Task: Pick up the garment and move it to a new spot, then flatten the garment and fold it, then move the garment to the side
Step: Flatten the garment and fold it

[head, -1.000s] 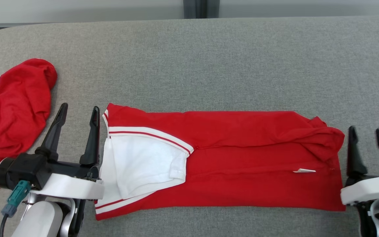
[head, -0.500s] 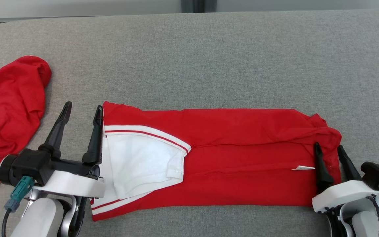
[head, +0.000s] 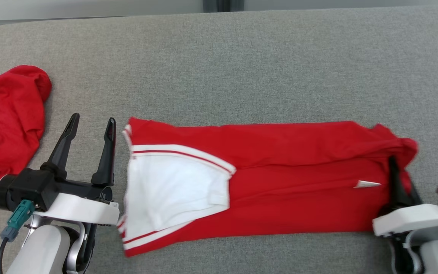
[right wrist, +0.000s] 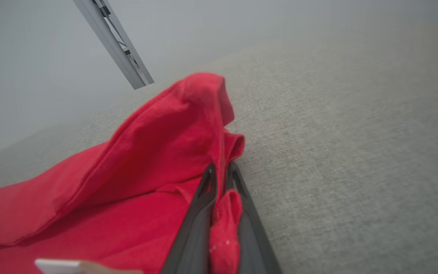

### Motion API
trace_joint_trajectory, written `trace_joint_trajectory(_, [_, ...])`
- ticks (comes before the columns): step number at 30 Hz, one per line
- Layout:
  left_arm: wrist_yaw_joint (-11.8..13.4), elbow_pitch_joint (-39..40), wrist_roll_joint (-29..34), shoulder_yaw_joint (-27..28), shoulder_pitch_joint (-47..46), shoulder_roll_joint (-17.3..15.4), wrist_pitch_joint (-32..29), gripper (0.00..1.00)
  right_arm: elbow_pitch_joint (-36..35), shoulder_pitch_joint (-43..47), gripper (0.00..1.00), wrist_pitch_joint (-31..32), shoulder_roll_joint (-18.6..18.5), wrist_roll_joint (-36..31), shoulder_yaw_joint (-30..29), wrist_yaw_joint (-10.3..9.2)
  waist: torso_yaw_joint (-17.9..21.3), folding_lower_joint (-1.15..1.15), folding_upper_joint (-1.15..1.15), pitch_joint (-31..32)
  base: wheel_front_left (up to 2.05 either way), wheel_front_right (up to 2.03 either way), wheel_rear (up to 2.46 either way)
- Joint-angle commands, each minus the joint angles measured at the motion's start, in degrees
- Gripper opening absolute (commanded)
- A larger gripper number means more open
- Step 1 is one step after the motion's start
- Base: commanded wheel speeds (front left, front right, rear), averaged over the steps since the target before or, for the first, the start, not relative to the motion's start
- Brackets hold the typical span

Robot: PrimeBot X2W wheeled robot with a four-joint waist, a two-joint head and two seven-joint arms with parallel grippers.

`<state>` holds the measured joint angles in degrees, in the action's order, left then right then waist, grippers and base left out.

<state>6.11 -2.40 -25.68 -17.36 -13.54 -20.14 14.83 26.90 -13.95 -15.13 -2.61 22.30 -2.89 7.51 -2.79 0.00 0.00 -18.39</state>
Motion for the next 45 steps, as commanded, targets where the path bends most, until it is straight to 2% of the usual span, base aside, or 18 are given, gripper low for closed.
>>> trace_joint_trajectory(1, [-0.1,0.0,-0.2,0.4,-1.1,0.0,0.2,1.0,-1.2,0.7,0.0,-0.1,-1.5,-0.7,-2.6,-0.02,0.1,0.0,0.0,0.0,0.0,0.0,0.0])
trace_joint_trajectory(6, [-0.4,-0.1,-0.3,0.6,-1.3,0.3,0.2,1.0,-3.2,1.6,0.0,-0.1,-3.8,-2.0,-10.1,-0.02,0.1,0.0,0.0,-0.2,0.0,0.0,0.0])
trace_joint_trajectory(10, [-0.6,-0.3,-0.3,0.9,-1.3,0.4,0.2,1.0,-4.5,1.2,0.0,-0.1,-4.2,-2.4,-12.6,-0.01,0.3,0.0,0.0,-0.2,0.0,0.0,0.0])
trace_joint_trajectory(13, [-0.6,-0.5,-0.3,1.2,-1.1,0.6,0.2,1.0,-7.6,0.2,0.0,-0.1,-3.5,-1.5,-11.3,-0.01,0.6,0.0,0.0,0.0,0.0,0.0,0.0])
trace_joint_trajectory(19, [-1.1,-0.7,0.2,1.5,-1.0,1.3,0.2,1.0,-18.9,1.4,0.0,4.3,-1.2,1.1,-0.5,0.0,0.9,0.0,0.0,0.3,0.0,0.0,0.0])
trace_joint_trajectory(23, [-1.5,-1.0,0.3,1.4,-1.5,1.8,0.2,1.0,-25.8,2.0,0.0,7.4,-0.4,4.2,9.5,0.0,0.6,0.0,0.0,0.2,0.0,0.0,0.0])
trace_joint_trajectory(27, [-2.0,-1.6,0.4,1.3,-1.7,2.1,0.2,1.0,-28.3,1.2,0.0,7.6,-0.5,9.2,20.6,0.0,0.0,0.0,0.0,0.2,0.0,0.0,0.0])
trace_joint_trajectory(33, [-3.0,-2.8,0.9,0.9,-2.3,3.3,0.2,1.0,-22.0,-4.8,0.0,4.6,-0.5,13.3,33.9,0.0,-1.7,0.0,0.0,0.4,0.0,0.0,0.0])
trace_joint_trajectory(36, [-3.6,-3.4,1.0,0.4,-2.6,3.9,0.2,1.0,-16.7,-8.3,0.0,3.1,-0.5,14.5,38.3,0.0,-2.9,0.0,0.0,0.4,0.0,0.0,0.0])
trace_joint_trajectory(40, [-4.3,-4.1,1.5,-0.2,-2.9,4.8,0.2,1.0,-10.1,-11.4,0.0,1.4,-0.5,15.6,40.9,0.0,-4.5,0.0,0.0,0.1,0.0,0.0,0.0])
trace_joint_trajectory(45, [-5.0,-5.1,1.8,-0.1,-2.9,5.5,0.2,1.0,-5.4,-13.8,0.02,0.2,-0.5,18.2,43.0,0.0,-5.0,0.0,0.0,-0.4,0.0,0.0,0.0])
